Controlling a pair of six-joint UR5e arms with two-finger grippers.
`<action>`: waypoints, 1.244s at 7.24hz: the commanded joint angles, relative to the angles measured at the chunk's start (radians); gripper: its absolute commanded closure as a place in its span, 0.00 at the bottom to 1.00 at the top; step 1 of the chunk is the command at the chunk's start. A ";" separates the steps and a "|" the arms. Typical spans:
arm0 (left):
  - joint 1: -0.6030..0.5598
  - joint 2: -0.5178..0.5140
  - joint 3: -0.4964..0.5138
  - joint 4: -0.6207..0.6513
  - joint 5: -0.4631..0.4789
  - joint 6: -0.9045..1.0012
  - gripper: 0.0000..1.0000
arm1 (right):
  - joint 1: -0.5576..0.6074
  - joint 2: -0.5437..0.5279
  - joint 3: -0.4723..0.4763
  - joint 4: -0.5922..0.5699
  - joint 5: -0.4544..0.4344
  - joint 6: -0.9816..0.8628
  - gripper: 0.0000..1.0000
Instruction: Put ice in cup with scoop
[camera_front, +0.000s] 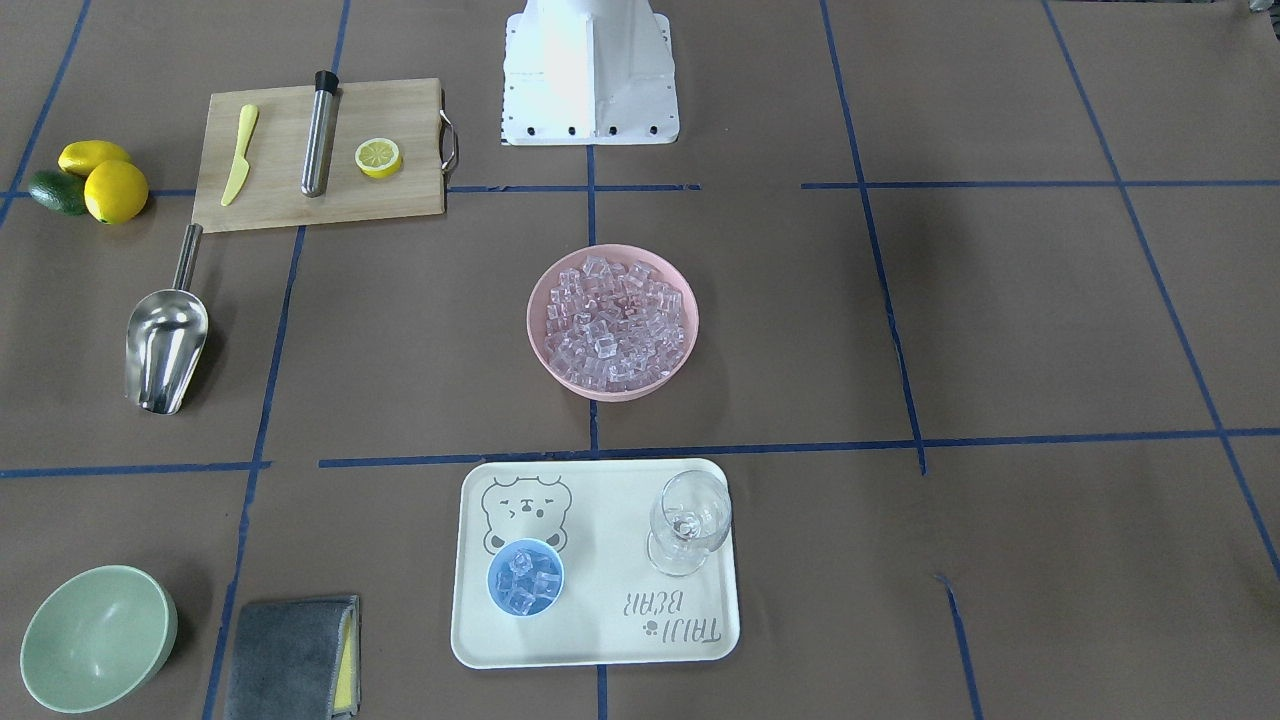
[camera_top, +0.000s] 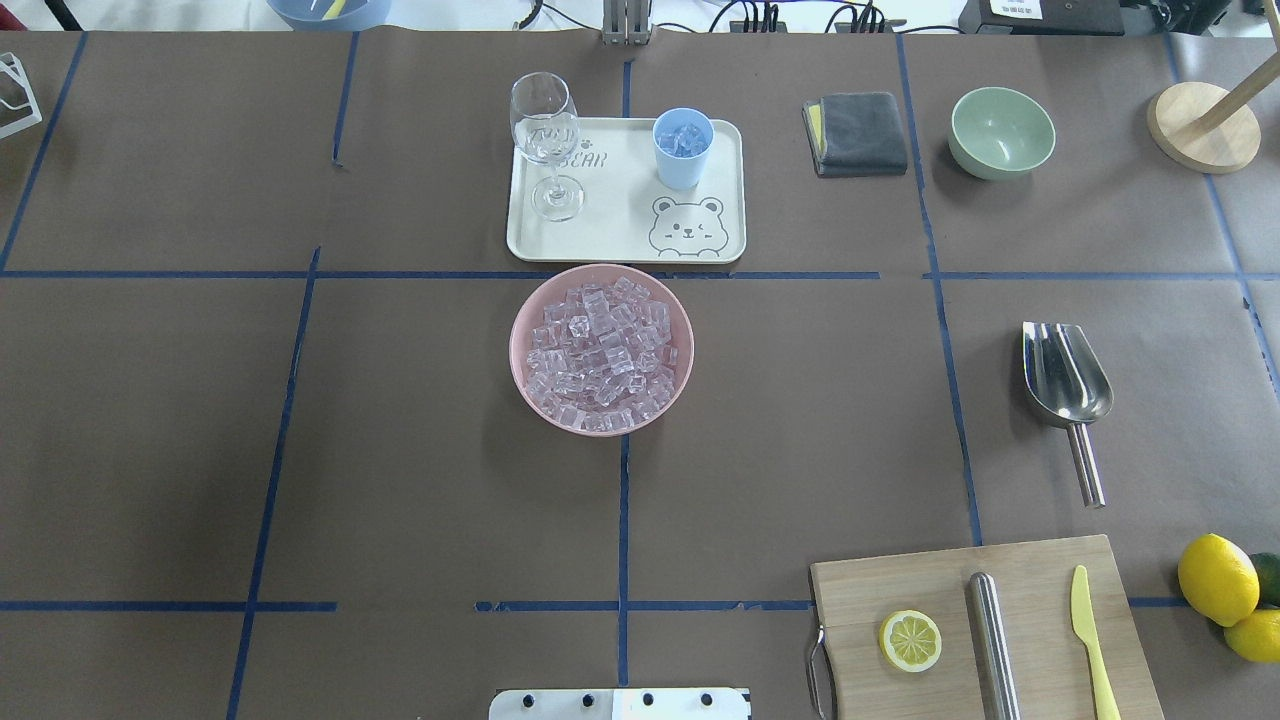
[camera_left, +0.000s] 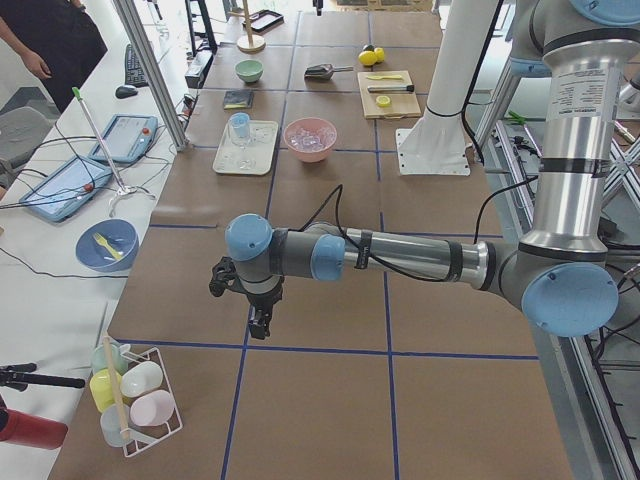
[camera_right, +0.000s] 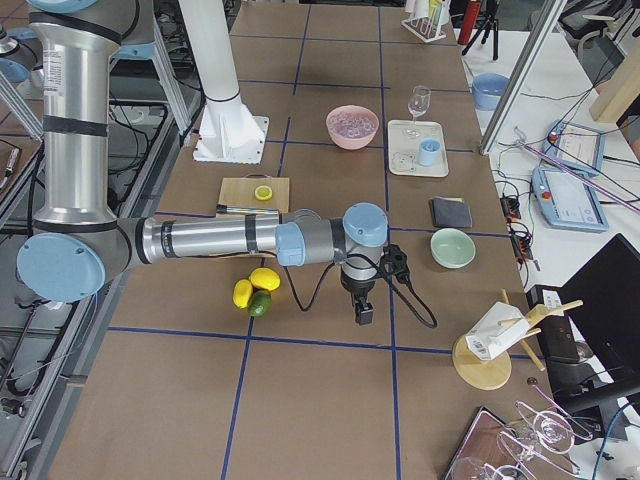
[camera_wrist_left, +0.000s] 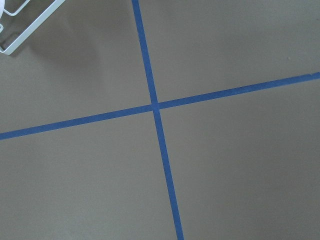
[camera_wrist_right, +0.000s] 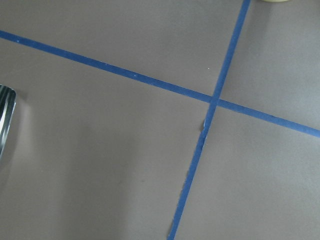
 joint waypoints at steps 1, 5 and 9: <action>-0.003 0.003 -0.002 0.002 0.000 0.000 0.00 | 0.042 0.004 -0.033 -0.005 -0.005 -0.005 0.00; -0.058 0.021 0.017 0.002 -0.002 0.000 0.00 | 0.141 0.019 -0.062 -0.077 0.110 0.028 0.00; -0.066 0.021 0.050 0.002 -0.011 -0.012 0.00 | 0.188 0.021 -0.068 -0.082 0.167 0.070 0.00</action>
